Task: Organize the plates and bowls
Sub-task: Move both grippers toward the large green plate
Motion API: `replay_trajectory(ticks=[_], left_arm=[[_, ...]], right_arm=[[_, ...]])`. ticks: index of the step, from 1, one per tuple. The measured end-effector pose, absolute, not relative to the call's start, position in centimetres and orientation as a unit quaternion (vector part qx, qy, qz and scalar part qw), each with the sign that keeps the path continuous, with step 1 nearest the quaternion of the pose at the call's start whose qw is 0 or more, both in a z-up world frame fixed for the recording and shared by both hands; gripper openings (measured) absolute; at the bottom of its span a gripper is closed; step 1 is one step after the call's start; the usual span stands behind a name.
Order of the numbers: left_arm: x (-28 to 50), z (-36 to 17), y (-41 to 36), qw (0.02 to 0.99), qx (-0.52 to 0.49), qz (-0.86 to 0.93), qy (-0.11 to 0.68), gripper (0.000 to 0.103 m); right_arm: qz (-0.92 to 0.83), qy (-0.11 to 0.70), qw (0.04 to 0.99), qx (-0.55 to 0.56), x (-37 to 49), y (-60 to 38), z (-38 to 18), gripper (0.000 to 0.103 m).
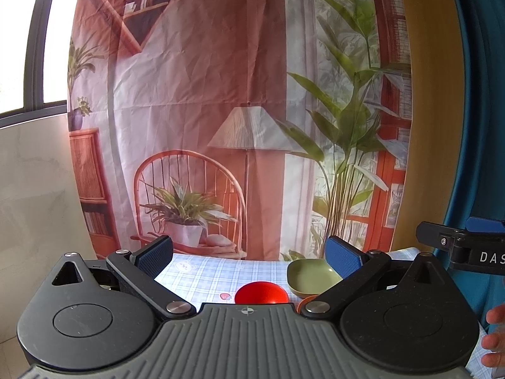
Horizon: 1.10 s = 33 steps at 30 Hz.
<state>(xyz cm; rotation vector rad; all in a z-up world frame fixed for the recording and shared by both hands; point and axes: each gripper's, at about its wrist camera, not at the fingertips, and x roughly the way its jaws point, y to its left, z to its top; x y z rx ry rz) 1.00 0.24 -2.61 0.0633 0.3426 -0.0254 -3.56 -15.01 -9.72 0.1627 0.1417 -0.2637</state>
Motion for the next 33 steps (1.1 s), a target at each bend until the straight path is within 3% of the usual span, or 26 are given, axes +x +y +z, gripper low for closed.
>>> replay_trajectory(ticks=[33], left_arm=[[6.6, -17.4, -0.8, 0.958, 0.024, -0.028, 0.286, 0.103]], right_arm=[[-0.164, 0.188, 0.966, 0.067, 1.2, -16.2, -25.4, 0.103]])
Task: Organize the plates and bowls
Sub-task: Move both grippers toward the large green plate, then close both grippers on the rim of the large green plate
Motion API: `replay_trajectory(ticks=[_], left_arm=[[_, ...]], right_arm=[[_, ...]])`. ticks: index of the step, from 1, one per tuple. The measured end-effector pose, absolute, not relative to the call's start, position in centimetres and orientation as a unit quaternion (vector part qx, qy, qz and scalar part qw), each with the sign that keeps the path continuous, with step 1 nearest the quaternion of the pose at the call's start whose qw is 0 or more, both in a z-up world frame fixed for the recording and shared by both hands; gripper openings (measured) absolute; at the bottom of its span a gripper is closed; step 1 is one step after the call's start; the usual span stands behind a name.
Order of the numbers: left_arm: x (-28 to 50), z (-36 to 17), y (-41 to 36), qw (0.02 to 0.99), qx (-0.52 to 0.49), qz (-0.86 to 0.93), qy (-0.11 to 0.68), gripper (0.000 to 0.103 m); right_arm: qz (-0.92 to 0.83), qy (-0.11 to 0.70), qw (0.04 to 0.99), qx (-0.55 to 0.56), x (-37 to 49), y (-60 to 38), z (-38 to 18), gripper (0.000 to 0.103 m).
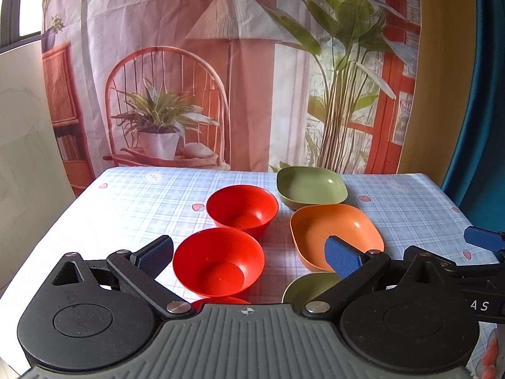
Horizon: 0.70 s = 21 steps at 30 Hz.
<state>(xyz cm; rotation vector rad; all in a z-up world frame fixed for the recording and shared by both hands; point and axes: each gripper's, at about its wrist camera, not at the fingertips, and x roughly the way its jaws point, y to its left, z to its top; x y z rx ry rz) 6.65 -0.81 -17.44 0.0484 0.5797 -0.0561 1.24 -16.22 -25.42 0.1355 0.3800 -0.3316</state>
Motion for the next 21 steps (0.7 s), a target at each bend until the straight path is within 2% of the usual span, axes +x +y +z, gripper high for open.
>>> replay_trajectory(ticks=[11, 17, 21], left_arm=[[7.9, -20.9, -0.7, 0.948, 0.011, -0.058, 0.312, 0.101], [8.6, -22.3, -1.0, 0.94, 0.002, -0.089, 0.328, 0.086], [8.2, -23.2, -1.9, 0.937, 0.012, -0.121, 0.327, 0.073]], right_arm=[[-0.16, 0.235, 0.953, 0.105, 2.5, -17.5, -29.4, 0.103], [-0.147, 0.261, 0.948, 0.112, 3.1, -17.7, -30.8, 0.099], [-0.138, 0.269, 0.946, 0.113, 3.0, -17.6, -31.3, 0.09]])
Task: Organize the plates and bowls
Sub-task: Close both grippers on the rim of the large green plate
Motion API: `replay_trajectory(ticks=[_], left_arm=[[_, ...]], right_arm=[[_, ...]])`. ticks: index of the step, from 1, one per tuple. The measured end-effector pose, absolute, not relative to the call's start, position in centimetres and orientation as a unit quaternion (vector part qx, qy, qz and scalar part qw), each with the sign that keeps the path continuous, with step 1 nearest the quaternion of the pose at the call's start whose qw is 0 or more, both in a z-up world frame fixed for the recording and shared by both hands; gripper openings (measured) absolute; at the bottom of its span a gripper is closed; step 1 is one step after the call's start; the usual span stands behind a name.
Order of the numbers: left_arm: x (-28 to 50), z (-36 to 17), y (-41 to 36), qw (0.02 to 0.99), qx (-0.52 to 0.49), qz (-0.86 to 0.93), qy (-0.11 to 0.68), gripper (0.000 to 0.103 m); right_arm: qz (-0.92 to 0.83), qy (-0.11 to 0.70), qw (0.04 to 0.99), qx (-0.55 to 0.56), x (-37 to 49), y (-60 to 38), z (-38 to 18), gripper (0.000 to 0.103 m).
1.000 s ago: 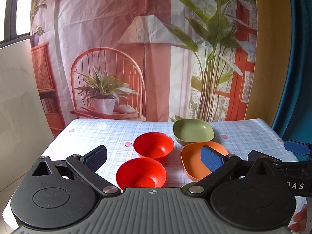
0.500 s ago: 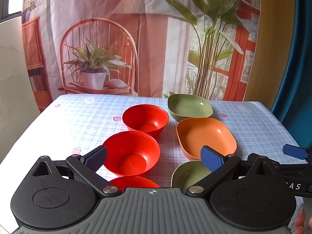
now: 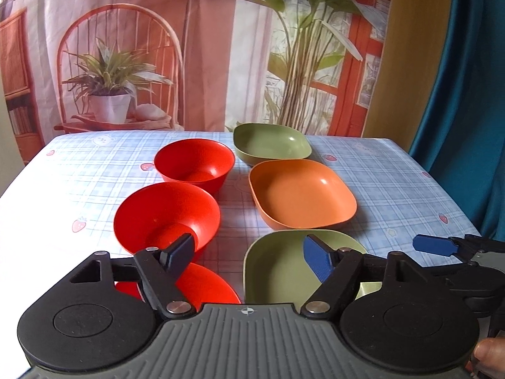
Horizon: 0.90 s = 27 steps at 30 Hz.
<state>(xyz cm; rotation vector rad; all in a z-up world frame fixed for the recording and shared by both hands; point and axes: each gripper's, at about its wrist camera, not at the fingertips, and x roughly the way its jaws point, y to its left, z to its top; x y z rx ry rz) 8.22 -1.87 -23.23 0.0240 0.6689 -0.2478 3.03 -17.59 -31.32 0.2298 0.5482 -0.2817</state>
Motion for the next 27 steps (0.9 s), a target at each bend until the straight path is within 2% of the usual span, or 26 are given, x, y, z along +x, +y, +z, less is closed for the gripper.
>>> replay_trajectory(ticks=[2, 4, 6, 7, 16, 27], left_arm=[[8.1, -23.8, -2.5, 0.934, 0.022, -0.136, 0.331, 0.066], [8.2, -24.3, -3.0, 0.928, 0.021, -0.151, 0.34, 0.057], [8.4, -24.8, -3.3, 0.923, 0.015, -0.162, 0.349, 0.046], [8.5, -25.0, -3.4, 0.921, 0.014, -0.166, 0.351, 0.044], [9.7, -25.8, -3.5, 0.916, 0.012, -0.166, 0.364, 0.039], [10.0, -26.8, -4.0, 0.902, 0.029, -0.151, 0.404, 0.039]], right_arm=[[-0.134, 0.273, 0.946, 0.115, 2.9, -17.5, -31.5, 0.085], [-0.134, 0.277, 0.945, 0.112, 2.8, -17.5, -31.7, 0.074], [-0.132, 0.28, 0.945, 0.109, 2.8, -17.2, -31.8, 0.07], [-0.132, 0.281, 0.944, 0.109, 2.7, -17.2, -31.8, 0.066], [-0.122, 0.298, 0.938, 0.128, 2.5, -17.4, -32.8, 0.049], [-0.113, 0.307, 0.934, 0.142, 2.7, -17.7, -33.6, 0.042]])
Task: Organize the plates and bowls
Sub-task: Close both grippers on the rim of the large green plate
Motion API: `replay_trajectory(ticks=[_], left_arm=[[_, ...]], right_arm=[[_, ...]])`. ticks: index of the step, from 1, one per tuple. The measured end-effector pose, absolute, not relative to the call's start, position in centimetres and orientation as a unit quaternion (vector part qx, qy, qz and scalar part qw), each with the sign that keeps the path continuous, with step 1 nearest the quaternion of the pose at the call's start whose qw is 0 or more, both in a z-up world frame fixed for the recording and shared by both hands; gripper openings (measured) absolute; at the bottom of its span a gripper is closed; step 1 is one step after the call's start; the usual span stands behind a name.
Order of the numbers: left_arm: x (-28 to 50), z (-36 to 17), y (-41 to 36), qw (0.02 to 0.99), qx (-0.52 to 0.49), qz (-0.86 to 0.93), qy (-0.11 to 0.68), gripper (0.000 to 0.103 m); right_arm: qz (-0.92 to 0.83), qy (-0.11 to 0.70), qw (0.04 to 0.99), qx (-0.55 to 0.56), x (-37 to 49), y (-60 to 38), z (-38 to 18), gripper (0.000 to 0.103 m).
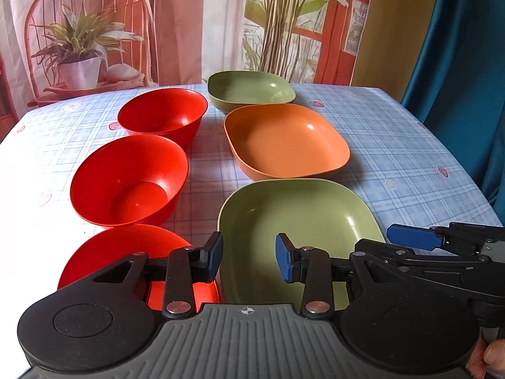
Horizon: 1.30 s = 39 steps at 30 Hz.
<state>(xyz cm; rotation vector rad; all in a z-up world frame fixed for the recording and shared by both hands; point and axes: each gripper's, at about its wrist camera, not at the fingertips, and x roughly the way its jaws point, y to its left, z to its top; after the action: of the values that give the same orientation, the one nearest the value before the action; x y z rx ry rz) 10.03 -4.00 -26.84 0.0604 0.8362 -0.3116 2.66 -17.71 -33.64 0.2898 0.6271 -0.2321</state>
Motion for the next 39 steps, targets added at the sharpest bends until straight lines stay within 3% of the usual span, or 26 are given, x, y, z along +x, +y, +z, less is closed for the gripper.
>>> replay_trajectory(ticks=[17, 39], left_arm=[[9.2, -26.8, -3.8, 0.901, 0.011, -0.153, 0.406, 0.038], [10.5, -27.8, -5.1, 0.899, 0.066, -0.129, 0.414, 0.041]], right_arm=[[-0.1, 0.317, 0.931, 0.15, 3.0, -17.5, -33.8, 0.031], [-0.098, 0.325, 0.927, 0.161, 3.3, -17.8, -34.3, 0.016]])
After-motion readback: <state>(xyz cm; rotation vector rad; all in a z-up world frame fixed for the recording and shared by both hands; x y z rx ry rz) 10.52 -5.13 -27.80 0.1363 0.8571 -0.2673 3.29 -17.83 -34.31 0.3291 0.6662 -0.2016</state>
